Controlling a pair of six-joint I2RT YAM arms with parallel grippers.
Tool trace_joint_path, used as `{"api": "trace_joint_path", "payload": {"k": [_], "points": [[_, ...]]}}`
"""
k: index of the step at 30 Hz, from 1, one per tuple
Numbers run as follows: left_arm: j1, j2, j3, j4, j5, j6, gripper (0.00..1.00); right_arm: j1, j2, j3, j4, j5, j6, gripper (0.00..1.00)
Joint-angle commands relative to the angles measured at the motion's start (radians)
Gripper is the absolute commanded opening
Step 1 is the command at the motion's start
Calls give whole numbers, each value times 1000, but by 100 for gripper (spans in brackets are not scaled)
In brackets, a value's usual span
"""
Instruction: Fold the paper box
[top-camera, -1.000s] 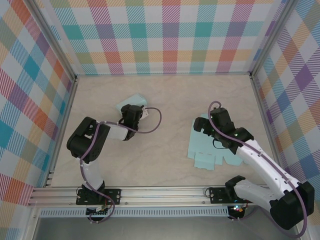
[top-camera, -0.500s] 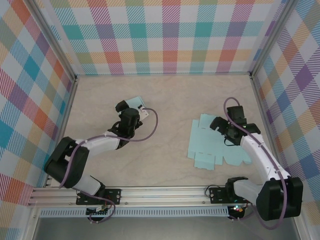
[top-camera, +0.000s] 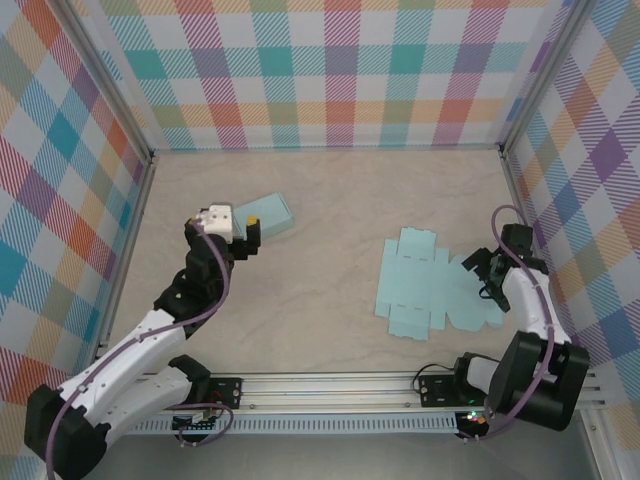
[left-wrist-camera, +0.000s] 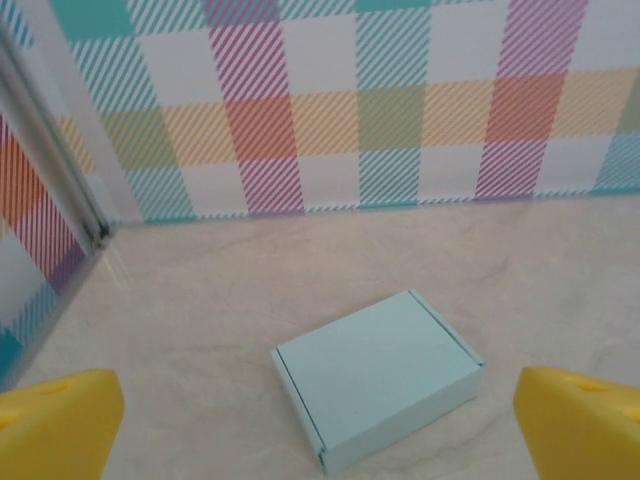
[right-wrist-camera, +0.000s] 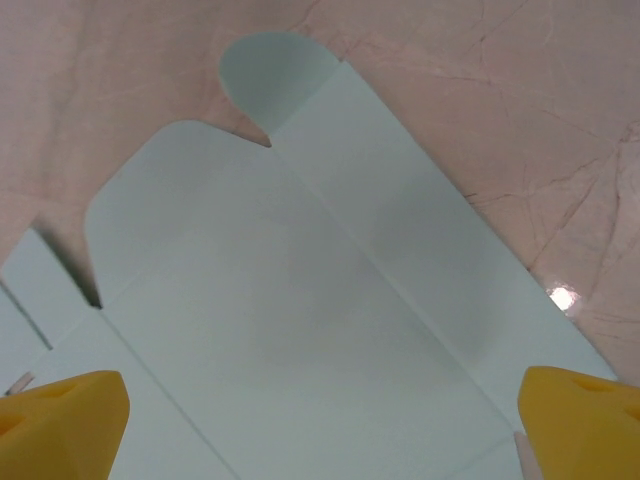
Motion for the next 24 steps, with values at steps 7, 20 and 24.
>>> {"api": "trace_joint_path", "payload": {"k": [7,20,24], "points": [[12,-47,-44,-187,60,-393,100,-11,221,-30,125,-197,-16,99],[12,55,31,-316,83,-562,100,177,187,-175,324,-450,215,95],[12,110,60,-363,154,-635,100,303,146,-219,361,-446,313,95]]}}
